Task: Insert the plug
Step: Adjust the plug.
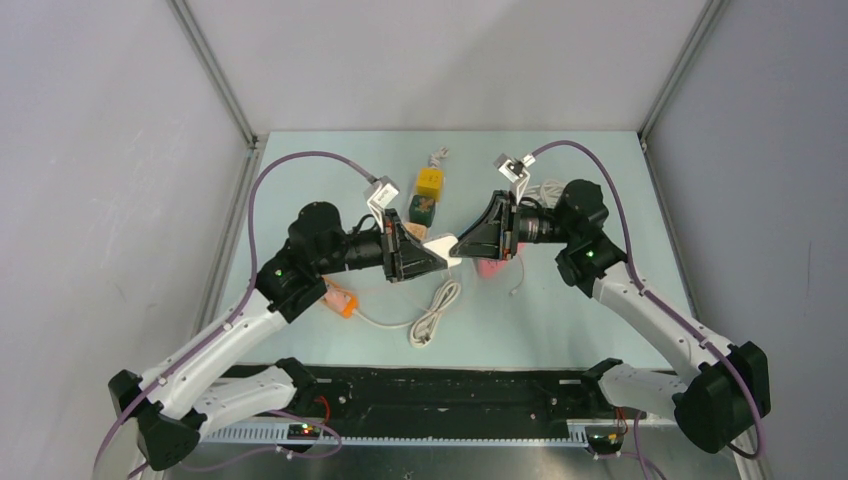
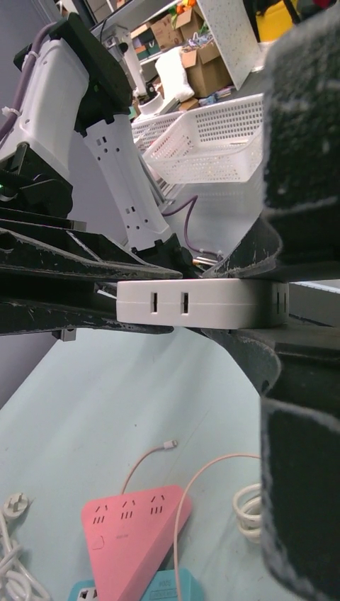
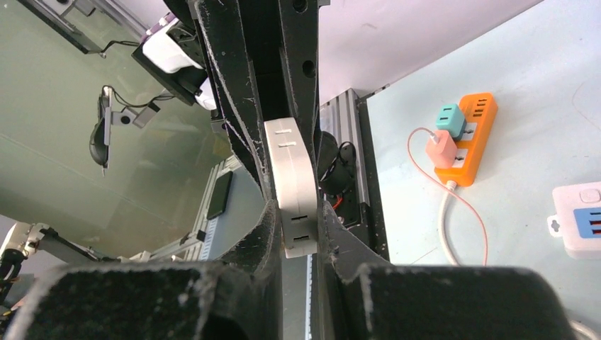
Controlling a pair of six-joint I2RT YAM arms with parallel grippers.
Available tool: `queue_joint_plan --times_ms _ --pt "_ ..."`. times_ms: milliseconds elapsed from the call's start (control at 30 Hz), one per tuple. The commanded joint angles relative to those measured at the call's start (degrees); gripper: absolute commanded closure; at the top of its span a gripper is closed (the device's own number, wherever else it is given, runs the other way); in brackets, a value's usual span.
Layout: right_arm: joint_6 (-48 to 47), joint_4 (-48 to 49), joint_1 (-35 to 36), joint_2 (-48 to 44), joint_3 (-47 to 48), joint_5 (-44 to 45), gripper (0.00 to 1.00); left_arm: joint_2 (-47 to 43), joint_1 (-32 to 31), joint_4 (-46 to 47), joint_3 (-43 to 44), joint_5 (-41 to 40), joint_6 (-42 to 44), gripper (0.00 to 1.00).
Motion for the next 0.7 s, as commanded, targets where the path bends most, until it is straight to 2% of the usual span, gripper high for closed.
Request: queue_joint_plan --times_ms 0,233,333,400,667 --pt "1.6 0.1 -0.1 0.0 2.6 1.2 1.00 0.1 0.4 -0.3 1.3 -0.3 2.7 0.97" --pt "4.2 -0.7 0.0 0.9 2.7 3.6 1.00 -1.4 -0.6 -1.2 -0.2 -3.3 10.3 1.00" --pt "6.5 -0.3 -0.1 1.7 2.6 4.3 1.00 -0.5 -2.2 -2.9 -0.3 -5.0 14.2 0.85" --pt "7.5 0.0 0.0 2.2 2.6 4.4 1.00 0.6 -2.3 -4.0 0.2 -5.1 14.7 0.80" --pt "10.1 -0.1 -0.4 3.4 3.5 3.1 1.00 2.2 -2.3 -8.2 1.4 -4.9 15.6 0.78"
